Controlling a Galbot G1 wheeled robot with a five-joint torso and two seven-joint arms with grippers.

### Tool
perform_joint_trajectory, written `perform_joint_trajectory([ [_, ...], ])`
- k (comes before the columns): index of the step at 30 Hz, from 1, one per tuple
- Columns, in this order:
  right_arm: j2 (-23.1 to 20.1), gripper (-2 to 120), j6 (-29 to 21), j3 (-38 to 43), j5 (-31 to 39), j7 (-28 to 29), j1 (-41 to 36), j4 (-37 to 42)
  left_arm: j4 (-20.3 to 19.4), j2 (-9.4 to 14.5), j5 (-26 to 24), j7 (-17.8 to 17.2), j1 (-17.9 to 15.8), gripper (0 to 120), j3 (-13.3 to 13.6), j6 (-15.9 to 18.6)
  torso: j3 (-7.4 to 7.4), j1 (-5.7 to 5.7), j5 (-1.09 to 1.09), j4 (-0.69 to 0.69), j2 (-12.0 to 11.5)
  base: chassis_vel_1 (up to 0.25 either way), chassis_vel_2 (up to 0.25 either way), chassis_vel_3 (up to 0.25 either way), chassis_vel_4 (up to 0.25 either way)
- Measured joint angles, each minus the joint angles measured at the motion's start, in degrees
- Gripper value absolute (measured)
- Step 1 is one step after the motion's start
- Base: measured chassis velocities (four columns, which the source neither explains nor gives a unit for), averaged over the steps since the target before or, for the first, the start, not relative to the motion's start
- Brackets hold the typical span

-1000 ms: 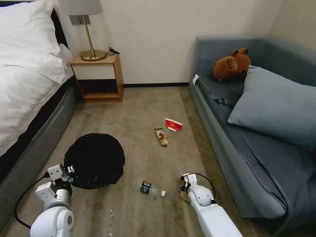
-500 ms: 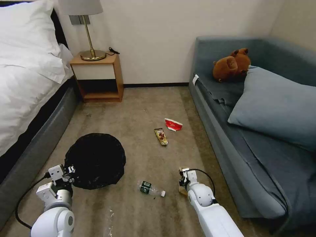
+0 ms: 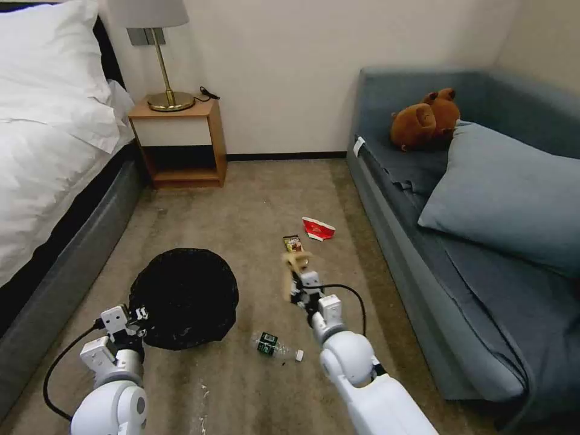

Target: Pick up the trash bin, then pick up the garbage on the floor and place it into the trash bin.

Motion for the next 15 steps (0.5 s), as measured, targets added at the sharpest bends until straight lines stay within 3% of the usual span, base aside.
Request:
perform_joint_trajectory([
  [6,1.4,0,2.6,-6.7,1.5,1.3,3.4,2.1,0.5,-0.1,0.1,0.0,-0.3,3,0.2,0.1,0.00,0.00,0.00,0.01,0.0,0.000,0.000,0.000,0.000],
  [15,2.9,0,10.2,-15.9,2.1,-2.3,9.7,-4.8,1.3,-0.3,0.7,0.0,-0.7,3,0.8,0.2,0.00,0.00,0.00,0.00,0.0,0.000,0.000,0.000,0.000],
])
